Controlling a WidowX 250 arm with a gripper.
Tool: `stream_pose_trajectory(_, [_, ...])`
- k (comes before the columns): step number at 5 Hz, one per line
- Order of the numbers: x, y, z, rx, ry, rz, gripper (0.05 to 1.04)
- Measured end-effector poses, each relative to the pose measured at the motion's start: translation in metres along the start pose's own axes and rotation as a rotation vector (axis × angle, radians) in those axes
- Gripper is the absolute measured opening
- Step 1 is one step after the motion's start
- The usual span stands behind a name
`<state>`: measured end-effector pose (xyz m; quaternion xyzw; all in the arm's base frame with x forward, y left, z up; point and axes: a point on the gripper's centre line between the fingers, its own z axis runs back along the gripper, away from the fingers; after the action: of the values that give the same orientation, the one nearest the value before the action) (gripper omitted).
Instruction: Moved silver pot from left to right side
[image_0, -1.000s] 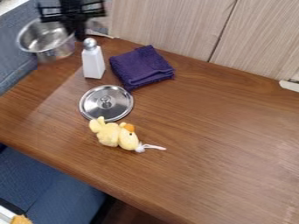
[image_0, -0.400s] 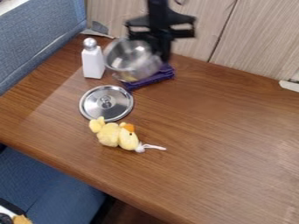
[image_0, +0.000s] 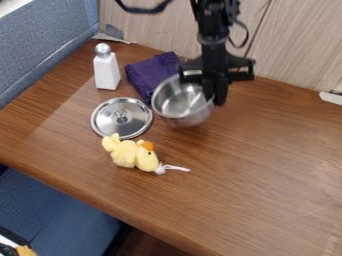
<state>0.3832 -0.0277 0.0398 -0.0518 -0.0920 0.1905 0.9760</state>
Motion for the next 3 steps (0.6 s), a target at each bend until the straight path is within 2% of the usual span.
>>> stream_pose_trajectory(1, [-0.004, -0.004, -0.023, 0.013, -0.001, 0.016, 0.078])
stream_pose_trajectory(3, [-0.007, -0.009, -0.038, 0.04, -0.004, -0.025, 0.112])
